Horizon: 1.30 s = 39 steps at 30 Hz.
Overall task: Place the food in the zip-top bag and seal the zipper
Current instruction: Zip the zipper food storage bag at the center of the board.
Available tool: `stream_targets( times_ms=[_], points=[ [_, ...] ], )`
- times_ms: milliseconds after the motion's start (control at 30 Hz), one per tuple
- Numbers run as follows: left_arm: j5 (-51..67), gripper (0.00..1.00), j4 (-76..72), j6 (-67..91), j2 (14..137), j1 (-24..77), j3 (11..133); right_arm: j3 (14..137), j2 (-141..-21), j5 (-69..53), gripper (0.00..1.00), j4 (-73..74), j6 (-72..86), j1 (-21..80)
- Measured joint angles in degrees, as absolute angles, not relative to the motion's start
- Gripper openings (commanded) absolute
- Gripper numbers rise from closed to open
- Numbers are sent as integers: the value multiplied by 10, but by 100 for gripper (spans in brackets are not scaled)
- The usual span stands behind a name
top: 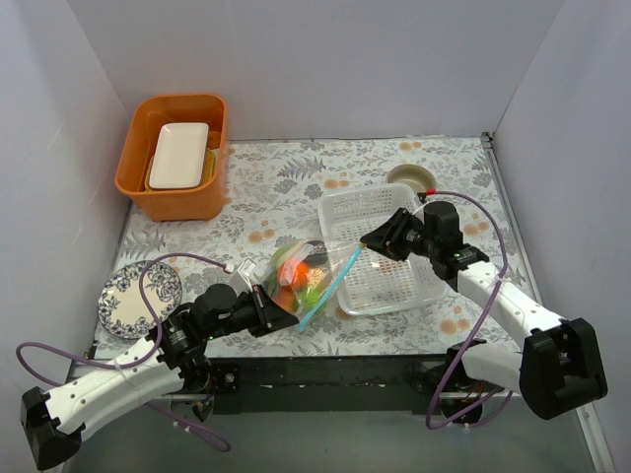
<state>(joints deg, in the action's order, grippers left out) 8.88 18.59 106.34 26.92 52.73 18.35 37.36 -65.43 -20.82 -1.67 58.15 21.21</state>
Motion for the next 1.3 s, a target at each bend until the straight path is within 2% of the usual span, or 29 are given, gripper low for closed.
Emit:
stream_targets(
  times_ms=[100,267,600,1033,1167,1300],
  points=[
    [89,0,184,1063,269,527,183,374,-661,-213,38,-17,583,218],
    [89,0,184,1063,269,527,183,375,-680,-219,24,-16,582,227],
    [90,0,184,1063,269,527,183,380,-682,-214,21,-13,582,232],
    [87,0,185,1067,249,527,183,400,-689,-192,24,-10,581,233],
    [88,0,189,1067,249,527,183,400,-694,-187,36,-11,582,231],
    [88,0,190,1067,250,527,183,400,-695,-195,38,-13,583,229]
  ],
)
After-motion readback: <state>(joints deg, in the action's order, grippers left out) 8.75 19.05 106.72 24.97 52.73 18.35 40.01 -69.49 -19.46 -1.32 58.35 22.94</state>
